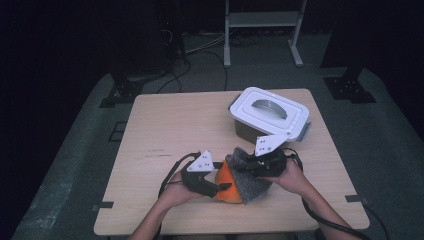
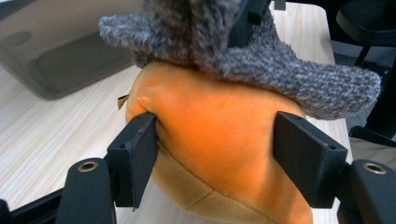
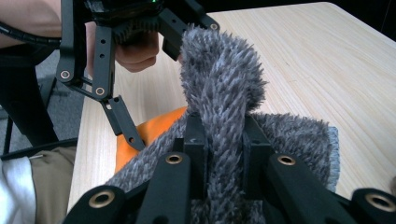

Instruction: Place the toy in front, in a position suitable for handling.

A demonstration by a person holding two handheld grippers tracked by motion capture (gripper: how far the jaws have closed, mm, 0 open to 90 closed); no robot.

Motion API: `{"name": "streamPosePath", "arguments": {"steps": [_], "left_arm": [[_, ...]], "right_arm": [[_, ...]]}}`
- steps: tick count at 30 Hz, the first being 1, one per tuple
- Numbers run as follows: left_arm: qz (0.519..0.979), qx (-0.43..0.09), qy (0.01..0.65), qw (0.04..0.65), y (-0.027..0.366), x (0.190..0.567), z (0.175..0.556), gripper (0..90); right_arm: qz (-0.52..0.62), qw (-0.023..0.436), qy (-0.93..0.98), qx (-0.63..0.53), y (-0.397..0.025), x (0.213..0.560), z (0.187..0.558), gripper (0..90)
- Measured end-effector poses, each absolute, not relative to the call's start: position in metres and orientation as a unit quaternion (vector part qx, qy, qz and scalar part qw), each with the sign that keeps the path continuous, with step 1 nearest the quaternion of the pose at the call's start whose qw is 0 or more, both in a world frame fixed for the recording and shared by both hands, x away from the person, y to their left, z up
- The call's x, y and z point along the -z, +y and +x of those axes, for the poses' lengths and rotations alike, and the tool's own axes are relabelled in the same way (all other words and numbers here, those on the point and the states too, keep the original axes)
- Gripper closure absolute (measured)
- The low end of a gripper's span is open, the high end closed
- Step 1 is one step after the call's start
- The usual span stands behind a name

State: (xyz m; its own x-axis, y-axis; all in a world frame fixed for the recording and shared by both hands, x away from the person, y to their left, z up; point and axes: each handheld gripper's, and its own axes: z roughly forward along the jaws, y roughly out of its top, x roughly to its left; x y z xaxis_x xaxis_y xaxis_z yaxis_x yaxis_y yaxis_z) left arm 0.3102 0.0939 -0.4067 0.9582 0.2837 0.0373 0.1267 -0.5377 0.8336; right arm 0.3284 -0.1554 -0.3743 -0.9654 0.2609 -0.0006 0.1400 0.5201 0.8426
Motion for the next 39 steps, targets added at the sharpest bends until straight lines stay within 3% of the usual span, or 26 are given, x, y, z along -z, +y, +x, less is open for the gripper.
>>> {"name": "streamPosePath", "arguments": {"steps": [8, 16, 20, 29, 39], "left_arm": [[0.871, -0.075, 0.125, 0.469, 0.099, 0.405, 0.314, 29.0], [0.872, -0.085, 0.155, 0.456, 0.096, 0.402, 0.316, 18.6], [0.882, -0.062, 0.14, 0.445, 0.092, 0.409, 0.314, 23.5], [0.892, -0.08, 0.1, 0.434, 0.09, 0.408, 0.308, 29.3], [0.893, -0.076, 0.086, 0.436, 0.095, 0.409, 0.31, 30.5]], "right_arm": [[0.156, 0.05, 0.855, -0.492, -0.172, 0.39, 0.336, 76.1], [0.149, 0.06, 0.855, -0.494, -0.17, 0.393, 0.323, 76.0], [0.132, 0.053, 0.865, -0.482, -0.166, 0.391, 0.314, 76.0], [0.09, 0.066, 0.877, -0.468, -0.142, 0.376, 0.311, 75.8], [0.146, 0.049, 0.864, -0.479, -0.17, 0.391, 0.332, 76.0]]}}
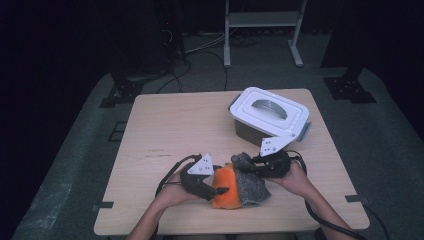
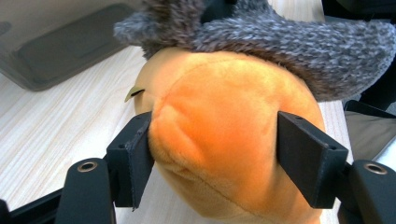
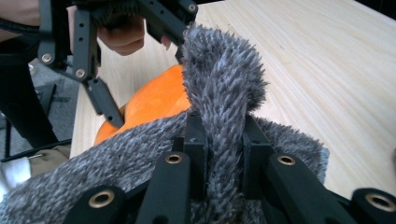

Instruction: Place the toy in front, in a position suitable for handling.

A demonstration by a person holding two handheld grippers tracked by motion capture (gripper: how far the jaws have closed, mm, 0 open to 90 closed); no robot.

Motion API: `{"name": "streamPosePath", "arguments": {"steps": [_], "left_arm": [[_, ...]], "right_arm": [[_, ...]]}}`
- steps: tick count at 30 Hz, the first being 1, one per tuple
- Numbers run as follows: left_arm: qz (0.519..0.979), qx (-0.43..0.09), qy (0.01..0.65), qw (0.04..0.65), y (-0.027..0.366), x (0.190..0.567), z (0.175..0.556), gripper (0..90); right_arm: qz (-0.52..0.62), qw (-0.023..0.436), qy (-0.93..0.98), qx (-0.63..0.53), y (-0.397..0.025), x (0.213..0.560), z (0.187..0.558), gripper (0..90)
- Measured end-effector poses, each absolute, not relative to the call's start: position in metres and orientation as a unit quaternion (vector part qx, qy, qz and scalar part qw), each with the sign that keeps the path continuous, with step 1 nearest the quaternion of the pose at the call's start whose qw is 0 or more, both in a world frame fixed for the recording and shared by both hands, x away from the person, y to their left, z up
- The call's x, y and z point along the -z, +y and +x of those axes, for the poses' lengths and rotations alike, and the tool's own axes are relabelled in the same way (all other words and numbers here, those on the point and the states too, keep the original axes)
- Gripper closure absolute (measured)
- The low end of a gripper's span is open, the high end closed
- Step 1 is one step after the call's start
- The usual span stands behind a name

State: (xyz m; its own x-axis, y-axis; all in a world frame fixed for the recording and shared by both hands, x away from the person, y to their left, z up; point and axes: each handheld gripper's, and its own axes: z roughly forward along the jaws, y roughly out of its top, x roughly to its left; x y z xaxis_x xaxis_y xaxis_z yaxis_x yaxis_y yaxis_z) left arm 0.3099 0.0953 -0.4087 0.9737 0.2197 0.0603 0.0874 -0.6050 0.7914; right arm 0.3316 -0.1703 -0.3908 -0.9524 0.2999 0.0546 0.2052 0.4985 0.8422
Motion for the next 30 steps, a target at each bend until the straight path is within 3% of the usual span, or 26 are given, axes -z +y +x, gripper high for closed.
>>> {"name": "streamPosePath", "arguments": {"steps": [8, 18, 23, 30], "left_arm": [[0.893, -0.071, 0.127, 0.427, 0.113, 0.413, 0.323, 31.9], [0.883, -0.008, 0.143, 0.447, 0.117, 0.412, 0.327, 24.8], [0.887, -0.017, 0.125, 0.445, 0.114, 0.414, 0.322, 33.9], [0.89, -0.029, 0.116, 0.44, 0.114, 0.414, 0.321, 35.4]], "right_arm": [[0.135, 0.046, 0.866, -0.478, -0.166, 0.395, 0.316, 76.0], [0.125, 0.046, 0.868, -0.478, -0.154, 0.397, 0.309, 76.0], [0.12, 0.047, 0.871, -0.475, -0.156, 0.395, 0.307, 75.9], [0.145, 0.051, 0.872, -0.465, -0.181, 0.398, 0.312, 75.7]]}}
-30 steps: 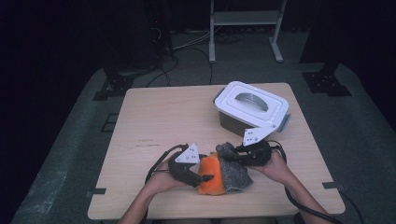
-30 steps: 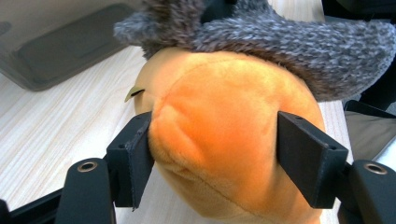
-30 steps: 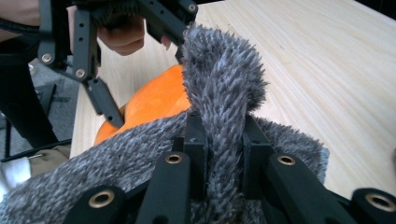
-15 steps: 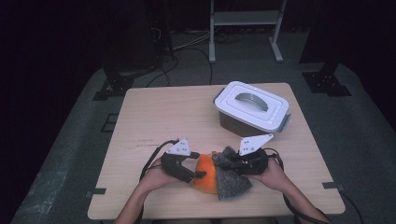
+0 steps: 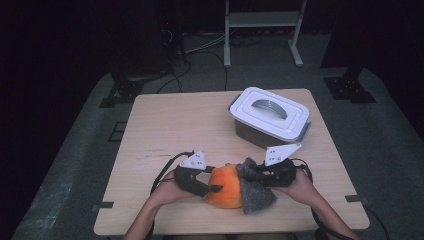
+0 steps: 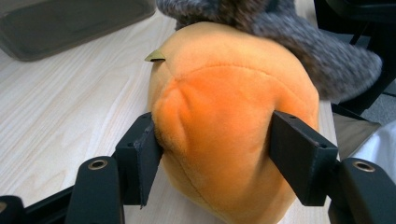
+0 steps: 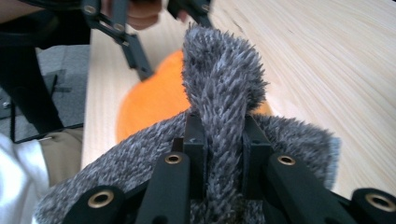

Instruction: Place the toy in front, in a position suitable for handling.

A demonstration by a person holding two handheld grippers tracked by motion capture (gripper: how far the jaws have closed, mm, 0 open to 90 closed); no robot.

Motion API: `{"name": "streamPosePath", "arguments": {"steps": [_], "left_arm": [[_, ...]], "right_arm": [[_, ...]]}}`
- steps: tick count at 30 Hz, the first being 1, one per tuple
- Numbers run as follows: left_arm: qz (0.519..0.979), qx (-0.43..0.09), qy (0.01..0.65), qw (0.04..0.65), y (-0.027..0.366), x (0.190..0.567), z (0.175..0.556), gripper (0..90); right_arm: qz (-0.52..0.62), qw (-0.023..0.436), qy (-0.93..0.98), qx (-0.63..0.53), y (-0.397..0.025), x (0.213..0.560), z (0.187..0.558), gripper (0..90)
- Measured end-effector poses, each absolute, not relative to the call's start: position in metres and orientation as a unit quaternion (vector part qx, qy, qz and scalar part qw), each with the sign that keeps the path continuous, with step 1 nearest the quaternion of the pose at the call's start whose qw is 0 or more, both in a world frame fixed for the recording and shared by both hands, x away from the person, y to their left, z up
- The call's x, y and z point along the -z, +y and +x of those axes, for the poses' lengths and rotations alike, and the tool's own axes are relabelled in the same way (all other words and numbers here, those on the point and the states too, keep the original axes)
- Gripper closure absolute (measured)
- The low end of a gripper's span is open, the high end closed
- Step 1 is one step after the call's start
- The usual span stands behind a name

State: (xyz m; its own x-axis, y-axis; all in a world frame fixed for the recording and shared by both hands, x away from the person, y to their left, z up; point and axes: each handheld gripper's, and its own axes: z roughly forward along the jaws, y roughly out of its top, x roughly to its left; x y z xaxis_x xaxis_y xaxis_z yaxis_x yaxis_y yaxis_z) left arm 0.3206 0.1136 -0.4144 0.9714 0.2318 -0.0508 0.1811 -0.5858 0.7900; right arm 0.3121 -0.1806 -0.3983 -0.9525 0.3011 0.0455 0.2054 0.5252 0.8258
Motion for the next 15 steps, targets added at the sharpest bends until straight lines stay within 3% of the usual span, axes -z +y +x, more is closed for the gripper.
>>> {"name": "streamPosePath", "arguments": {"steps": [5, 12, 14, 15], "left_arm": [[0.891, -0.023, 0.117, 0.439, 0.114, 0.413, 0.322, 33.5], [0.888, 0.017, 0.141, 0.437, 0.116, 0.414, 0.326, 16.1], [0.885, 0.038, 0.14, 0.443, 0.115, 0.414, 0.326, 16.3], [0.885, 0.04, 0.132, 0.445, 0.114, 0.414, 0.325, 22.2]], "right_arm": [[0.162, 0.049, 0.864, -0.474, -0.187, 0.402, 0.318, 75.7], [0.148, 0.041, 0.866, -0.476, -0.177, 0.405, 0.309, 75.9], [0.146, 0.039, 0.867, -0.474, -0.177, 0.405, 0.306, 76.0], [0.146, 0.034, 0.867, -0.475, -0.177, 0.405, 0.305, 75.9]]}}
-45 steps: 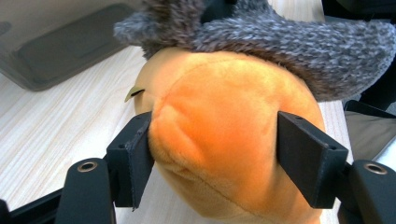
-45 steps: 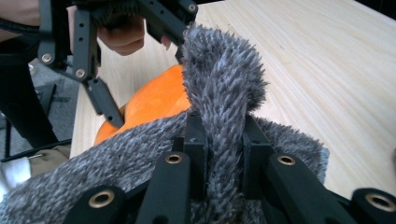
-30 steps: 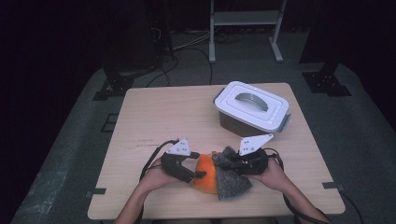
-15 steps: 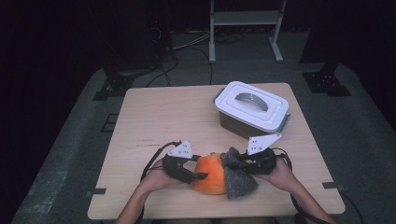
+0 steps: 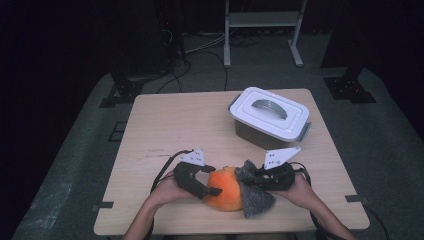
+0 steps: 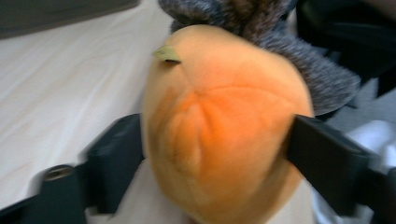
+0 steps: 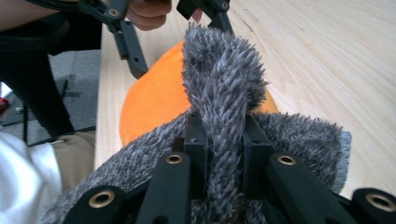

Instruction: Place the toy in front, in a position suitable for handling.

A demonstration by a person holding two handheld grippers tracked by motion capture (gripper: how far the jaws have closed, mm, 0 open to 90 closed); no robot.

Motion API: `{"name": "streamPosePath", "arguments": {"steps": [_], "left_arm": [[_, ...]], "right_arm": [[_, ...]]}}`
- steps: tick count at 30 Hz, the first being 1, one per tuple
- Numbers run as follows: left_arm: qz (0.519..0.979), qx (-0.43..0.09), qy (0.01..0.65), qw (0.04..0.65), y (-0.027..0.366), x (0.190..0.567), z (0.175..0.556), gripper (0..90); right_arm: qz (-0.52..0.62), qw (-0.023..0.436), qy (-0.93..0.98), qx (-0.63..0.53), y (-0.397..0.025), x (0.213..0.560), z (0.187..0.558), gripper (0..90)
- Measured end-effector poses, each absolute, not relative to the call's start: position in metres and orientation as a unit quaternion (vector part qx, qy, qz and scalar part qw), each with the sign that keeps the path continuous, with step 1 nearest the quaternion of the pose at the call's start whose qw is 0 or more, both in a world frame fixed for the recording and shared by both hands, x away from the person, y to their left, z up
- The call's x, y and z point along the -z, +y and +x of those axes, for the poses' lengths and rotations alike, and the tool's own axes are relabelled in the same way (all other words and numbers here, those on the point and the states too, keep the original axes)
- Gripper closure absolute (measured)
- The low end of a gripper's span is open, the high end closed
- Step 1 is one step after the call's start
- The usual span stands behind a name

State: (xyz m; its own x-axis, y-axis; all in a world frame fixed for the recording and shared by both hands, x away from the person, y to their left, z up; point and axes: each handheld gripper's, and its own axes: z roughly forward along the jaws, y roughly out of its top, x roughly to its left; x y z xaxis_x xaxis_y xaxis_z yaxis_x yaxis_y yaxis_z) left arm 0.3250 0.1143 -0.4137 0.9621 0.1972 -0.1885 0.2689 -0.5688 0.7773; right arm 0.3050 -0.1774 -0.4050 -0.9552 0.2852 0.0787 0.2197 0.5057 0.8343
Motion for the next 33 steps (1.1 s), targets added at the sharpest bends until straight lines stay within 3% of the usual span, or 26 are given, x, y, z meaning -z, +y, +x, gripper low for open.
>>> {"name": "streamPosePath", "arguments": {"steps": [5, 9, 13, 16, 21, 28, 30, 33], "left_arm": [[0.895, -0.01, 0.092, 0.437, 0.109, 0.409, 0.316, 41.6], [0.897, -0.039, 0.063, 0.436, 0.106, 0.405, 0.311, 44.0], [0.892, -0.035, 0.07, 0.446, 0.112, 0.409, 0.314, 44.8], [0.888, -0.015, 0.085, 0.452, 0.116, 0.412, 0.318, 41.4], [0.886, 0.01, 0.118, 0.449, 0.113, 0.411, 0.32, 19.1], [0.88, 0.063, 0.131, 0.452, 0.102, 0.413, 0.32, 14.8], [0.884, 0.055, 0.124, 0.447, 0.098, 0.412, 0.318, 19.4], [0.892, 0.016, 0.097, 0.442, 0.098, 0.409, 0.314, 38.3]], "right_arm": [[0.137, 0.036, 0.868, -0.475, -0.175, 0.396, 0.305, 75.9], [0.119, 0.05, 0.867, -0.481, -0.163, 0.383, 0.309, 75.8], [0.123, 0.049, 0.869, -0.477, -0.164, 0.383, 0.316, 75.7], [0.143, 0.041, 0.867, -0.476, -0.174, 0.394, 0.32, 75.8], [0.156, 0.031, 0.86, -0.485, -0.182, 0.407, 0.312, 76.0], [0.154, 0.037, 0.861, -0.484, -0.181, 0.409, 0.3, 76.2], [0.153, 0.038, 0.861, -0.483, -0.179, 0.408, 0.298, 76.2], [0.148, 0.042, 0.864, -0.48, -0.177, 0.405, 0.295, 76.2]]}}
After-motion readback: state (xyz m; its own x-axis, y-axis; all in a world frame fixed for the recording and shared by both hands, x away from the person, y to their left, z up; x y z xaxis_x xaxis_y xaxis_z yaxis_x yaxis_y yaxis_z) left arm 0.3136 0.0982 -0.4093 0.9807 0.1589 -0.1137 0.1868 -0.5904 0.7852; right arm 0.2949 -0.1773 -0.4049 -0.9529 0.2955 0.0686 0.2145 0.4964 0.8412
